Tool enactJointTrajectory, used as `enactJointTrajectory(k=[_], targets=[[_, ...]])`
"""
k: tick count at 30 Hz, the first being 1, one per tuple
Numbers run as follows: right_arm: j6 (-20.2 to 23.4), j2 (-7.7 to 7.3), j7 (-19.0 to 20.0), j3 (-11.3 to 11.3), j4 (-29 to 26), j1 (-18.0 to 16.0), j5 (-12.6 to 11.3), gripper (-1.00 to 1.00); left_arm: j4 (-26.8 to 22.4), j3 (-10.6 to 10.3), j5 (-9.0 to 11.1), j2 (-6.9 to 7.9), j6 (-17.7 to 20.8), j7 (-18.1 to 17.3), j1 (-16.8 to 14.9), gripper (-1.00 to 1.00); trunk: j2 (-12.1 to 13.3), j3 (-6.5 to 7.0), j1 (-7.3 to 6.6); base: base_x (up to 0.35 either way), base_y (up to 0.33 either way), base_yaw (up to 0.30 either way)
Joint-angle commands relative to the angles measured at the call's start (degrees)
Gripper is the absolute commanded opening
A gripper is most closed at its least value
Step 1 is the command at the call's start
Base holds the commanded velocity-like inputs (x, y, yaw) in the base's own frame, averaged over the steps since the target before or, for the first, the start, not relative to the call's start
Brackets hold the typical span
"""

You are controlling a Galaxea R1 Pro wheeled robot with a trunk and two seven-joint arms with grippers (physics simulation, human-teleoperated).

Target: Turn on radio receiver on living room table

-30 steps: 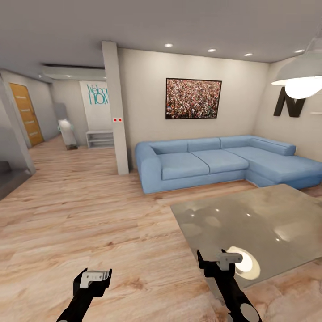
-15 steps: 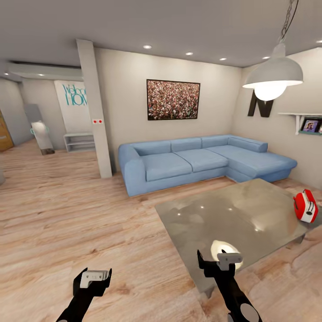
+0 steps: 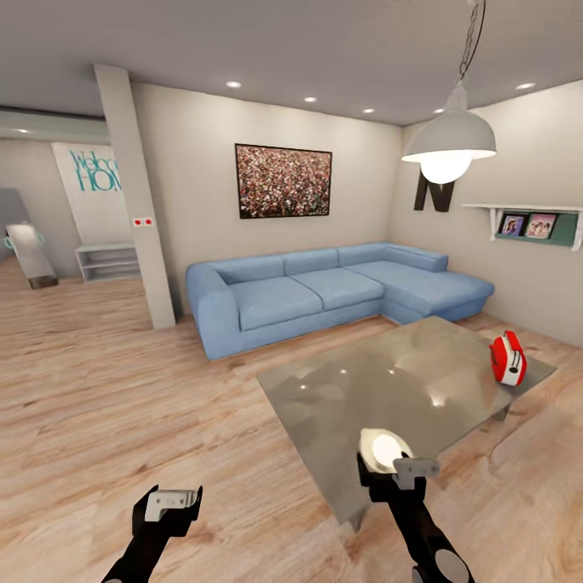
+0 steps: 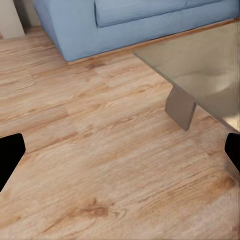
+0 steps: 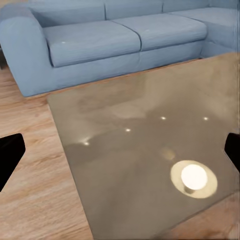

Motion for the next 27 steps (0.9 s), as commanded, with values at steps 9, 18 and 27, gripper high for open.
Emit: enactJointTrajectory(k=[9,18,27], targets=[[0.00,0.00,0.00,0.00,0.00,0.00,0.00,1.00,0.00,0.00,-0.03,0.00,0.00,0.00,0.00,1.00,0.00,0.00,0.00,0.000,0.000,-0.218],[0.00,0.00,0.00,0.00,0.00,0.03,0.00,1.00,0.00,0.00,-0.01,0.00,0.00,0.00,0.01,1.00,0.00,0.00,0.00,0.000,0.000,-0.218],[0.00,0.00,0.00,0.00,0.00,0.06,0.00,1.00,0.00,0.00,-0.02,0.00,0.00,0.00,-0.01,1.00,0.00,0.00,0.00,0.000,0.000,-0.217]])
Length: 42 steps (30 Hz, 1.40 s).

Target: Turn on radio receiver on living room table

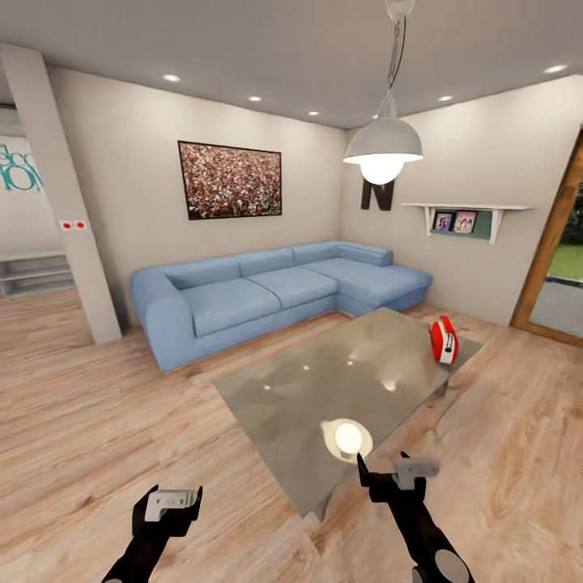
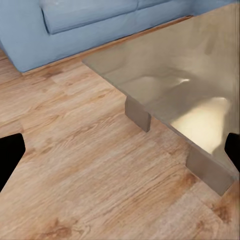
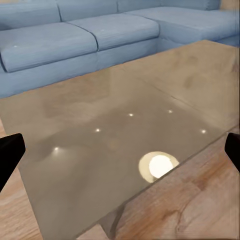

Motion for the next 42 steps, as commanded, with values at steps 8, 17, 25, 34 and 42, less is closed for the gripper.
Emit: enactJointTrajectory(k=[8,17,25,34,42], targets=[[0.00,0.00,0.00,0.00,0.00,-0.01,0.00,1.00,0.00,0.00,0.02,0.00,0.00,0.00,0.00,1.00,0.00,0.00,0.00,0.000,0.000,-0.216],[0.00,0.00,0.00,0.00,0.00,-0.01,0.00,1.00,0.00,0.00,-0.02,0.00,0.00,0.00,0.02,1.00,0.00,0.00,0.00,0.000,0.000,-0.214],[0.00,0.00,0.00,0.00,0.00,-0.05,0.00,1.00,0.06,0.00,0.02,0.00,0.00,0.00,0.01,1.00,0.00,0.00,0.00,0.000,0.000,-0.207],[0.00,0.00,0.00,0.00,0.00,-0.01,0.00,1.00,0.09,0.00,0.03,0.00,0.00,0.00,0.02,1.00,0.00,0.00,0.00,0.000,0.000,-0.203],[0.00,0.00,0.00,0.00,0.00,-0.03,0.00,1.00,0.05,0.00,0.03,0.00,0.00,0.00,0.01,1.00,0.00,0.00,0.00,0.000,0.000,-0.202]])
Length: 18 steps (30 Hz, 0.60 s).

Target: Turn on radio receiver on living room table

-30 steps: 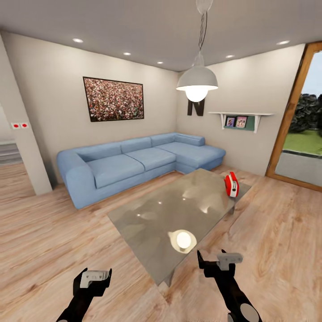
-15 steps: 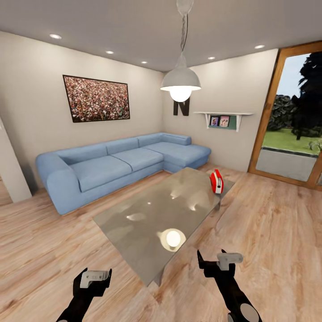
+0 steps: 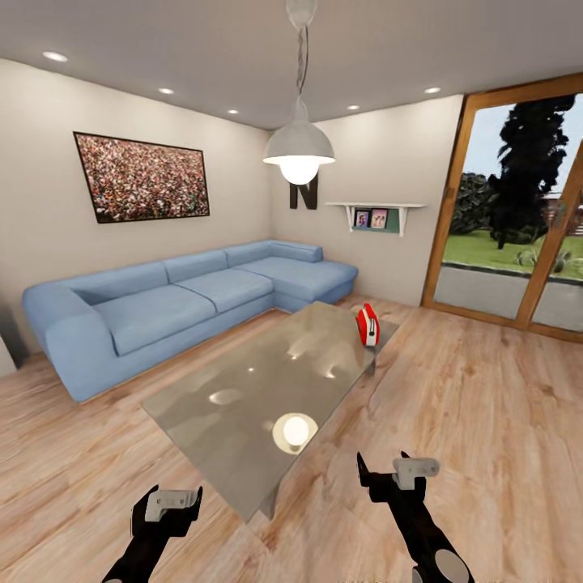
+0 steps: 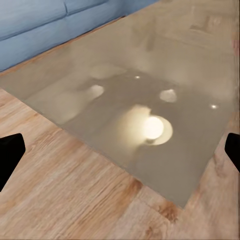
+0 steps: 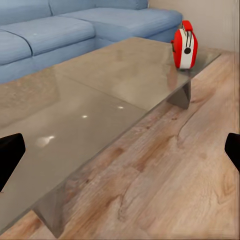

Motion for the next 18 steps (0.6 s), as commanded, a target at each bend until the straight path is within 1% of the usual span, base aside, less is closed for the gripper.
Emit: enactJointTrajectory(k=[1,18], targets=[[0.00,0.00,0.00,0.00,0.00,0.00,0.00,1.00,-0.02,0.00,0.00,0.00,0.00,0.00,-0.01,1.00,0.00,0.00,0.00,0.000,0.000,-0.201],[0.00,0.00,0.00,0.00,0.00,0.01,0.00,1.00,-0.04,0.00,-0.01,0.00,0.00,0.00,-0.02,1.00,0.00,0.00,0.00,0.000,0.000,-0.196]])
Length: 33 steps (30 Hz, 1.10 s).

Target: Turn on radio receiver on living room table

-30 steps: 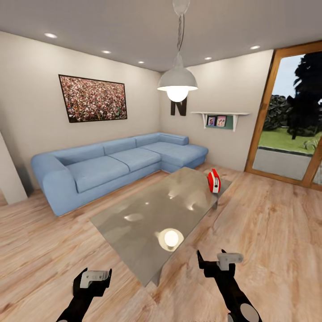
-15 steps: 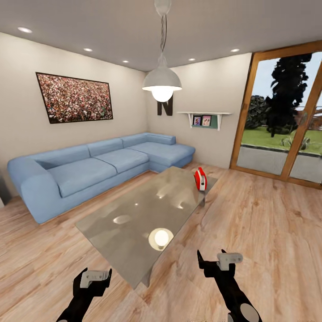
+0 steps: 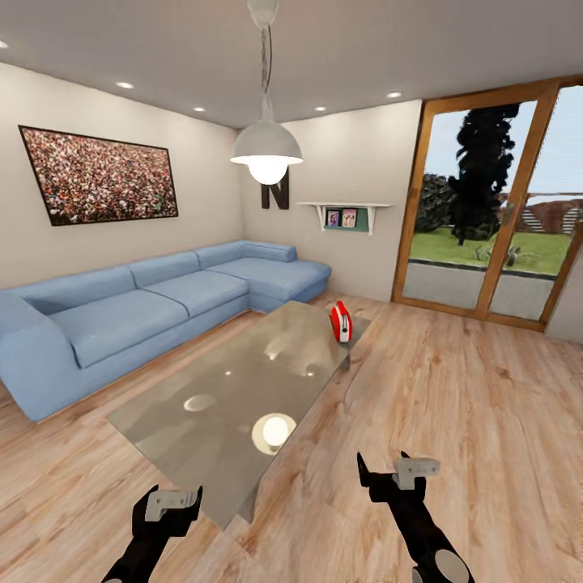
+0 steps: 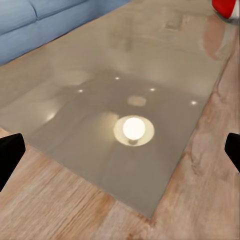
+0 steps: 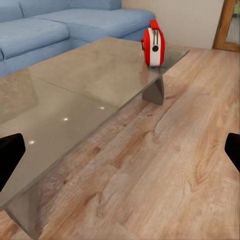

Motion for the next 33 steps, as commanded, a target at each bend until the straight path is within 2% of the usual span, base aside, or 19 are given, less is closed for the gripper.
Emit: enactJointTrajectory(k=[1,33], targets=[[0.00,0.00,0.00,0.00,0.00,0.00,0.00,1.00,0.00,0.00,0.00,0.00,0.00,0.00,0.01,1.00,0.00,0.00,0.00,0.000,0.000,-0.192],[0.00,0.00,0.00,0.00,0.00,0.01,0.00,1.00,0.01,0.00,-0.01,0.00,0.00,0.00,0.00,1.00,0.00,0.00,0.00,0.000,0.000,-0.192]])
